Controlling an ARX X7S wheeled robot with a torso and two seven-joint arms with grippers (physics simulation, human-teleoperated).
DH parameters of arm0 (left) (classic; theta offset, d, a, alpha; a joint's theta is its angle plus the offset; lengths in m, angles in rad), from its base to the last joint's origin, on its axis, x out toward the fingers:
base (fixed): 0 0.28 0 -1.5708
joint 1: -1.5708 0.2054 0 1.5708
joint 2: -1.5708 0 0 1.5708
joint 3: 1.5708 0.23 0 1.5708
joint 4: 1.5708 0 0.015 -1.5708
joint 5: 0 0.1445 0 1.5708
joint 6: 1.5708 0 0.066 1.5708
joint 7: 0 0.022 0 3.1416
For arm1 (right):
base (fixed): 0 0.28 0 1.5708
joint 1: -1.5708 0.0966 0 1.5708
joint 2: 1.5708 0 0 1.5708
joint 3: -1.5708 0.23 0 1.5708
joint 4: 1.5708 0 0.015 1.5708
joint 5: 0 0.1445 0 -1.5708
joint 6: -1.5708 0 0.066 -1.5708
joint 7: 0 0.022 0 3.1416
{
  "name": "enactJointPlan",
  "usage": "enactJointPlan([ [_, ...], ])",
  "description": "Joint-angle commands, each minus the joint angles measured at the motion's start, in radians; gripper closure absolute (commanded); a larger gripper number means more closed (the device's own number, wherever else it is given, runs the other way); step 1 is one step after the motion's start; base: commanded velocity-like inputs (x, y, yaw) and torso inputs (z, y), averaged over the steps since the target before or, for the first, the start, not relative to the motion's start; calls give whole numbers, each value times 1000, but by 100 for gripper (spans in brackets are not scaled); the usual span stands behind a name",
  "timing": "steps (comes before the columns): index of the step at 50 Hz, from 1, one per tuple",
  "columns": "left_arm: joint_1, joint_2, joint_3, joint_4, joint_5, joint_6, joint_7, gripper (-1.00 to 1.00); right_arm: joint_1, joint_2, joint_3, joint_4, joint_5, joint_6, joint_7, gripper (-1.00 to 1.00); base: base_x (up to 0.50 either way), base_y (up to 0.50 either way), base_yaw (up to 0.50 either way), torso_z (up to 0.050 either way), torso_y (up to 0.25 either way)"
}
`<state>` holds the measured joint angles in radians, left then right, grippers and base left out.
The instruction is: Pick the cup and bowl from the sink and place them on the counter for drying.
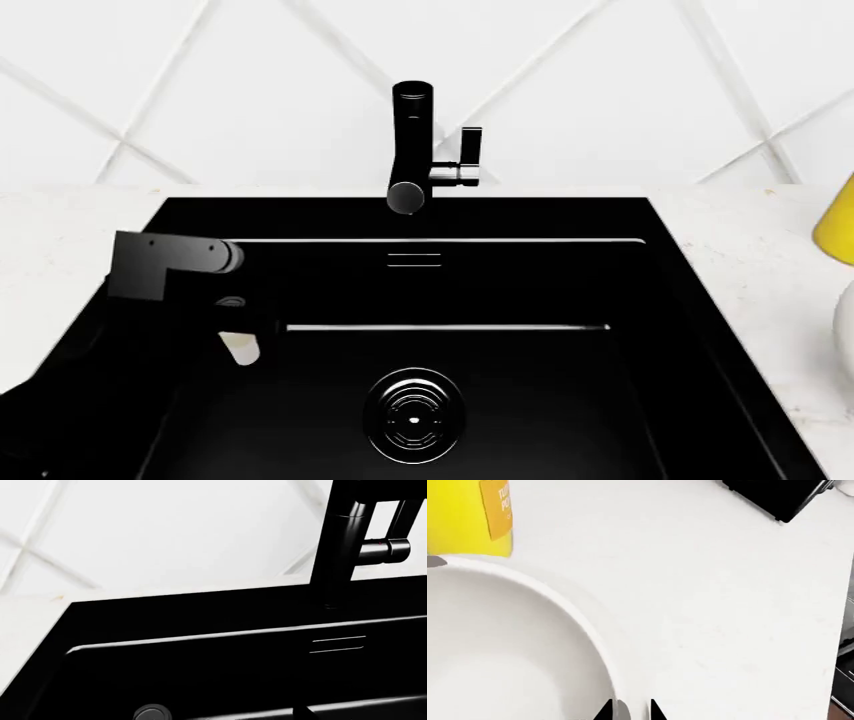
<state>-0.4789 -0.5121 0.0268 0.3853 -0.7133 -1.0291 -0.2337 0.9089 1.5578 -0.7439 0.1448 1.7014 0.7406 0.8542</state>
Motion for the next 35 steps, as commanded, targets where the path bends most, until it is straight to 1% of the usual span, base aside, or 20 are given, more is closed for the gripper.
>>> enactJointPlan([
  [1,8,-4,-1,-3,0,5,-3,-100,-121,13,-112,98,20,-217,6,100,0,0,0,0,0],
  [2,11,-7,-3,0,-1,5,-2,-100,-130,13,-120,95,13,-222,11,100,0,0,0,0,0],
  [3,22,-11,-8,2,-1,10,0,-100,-162,13,-152,86,51,-266,-7,100,0,0,0,0,0],
  [4,5,9,10,-13,11,12,-12,-100,-187,13,-176,75,61,-301,-8,100,0,0,0,0,0],
  [6,2,15,15,-20,15,17,-14,-100,-214,13,-203,65,86,-344,-16,100,0,0,0,0,0],
  [11,27,-9,-11,-4,-2,15,-3,-100,-237,13,-224,41,102,-375,-20,100,0,0,0,0,0],
  [15,32,-8,-9,-4,0,20,-4,-100,-226,13,-211,37,103,-368,-24,100,0,0,0,0,0],
  [16,28,-4,-2,-6,4,21,-7,-100,-220,13,-205,36,100,-356,-25,-100,0,0,0,0,0],
  [17,15,10,11,-14,10,19,-16,-100,-215,13,-200,37,97,-353,-23,-100,0,0,0,0,0],
  [21,13,13,18,-20,16,24,-18,-100,-193,13,-175,39,85,-338,-20,-100,0,0,0,0,0],
  [23,32,-12,-9,-4,-3,20,-4,-100,-182,13,-164,33,70,-364,-26,-100,0,0,0,0,0],
  [27,37,-15,-8,-10,-1,31,4,-100,-147,13,-127,25,50,-323,8,-100,0,0,0,0,0],
  [28,27,0,7,-15,7,29,-7,-100,-133,13,-113,22,33,-312,23,-100,0,0,0,0,0],
  [31,32,-8,-1,-11,1,28,-3,-100,-112,13,-90,22,3,-320,60,-100,0,0,0,0,0],
  [33,5,13,22,-25,13,23,-19,-100,-96,13,-73,24,-19,-313,86,-100,0,0,0,0,0],
  [35,32,-11,-2,-10,0,28,-3,-100,-88,13,-64,20,-31,-315,95,-100,0,0,0,0,0],
])
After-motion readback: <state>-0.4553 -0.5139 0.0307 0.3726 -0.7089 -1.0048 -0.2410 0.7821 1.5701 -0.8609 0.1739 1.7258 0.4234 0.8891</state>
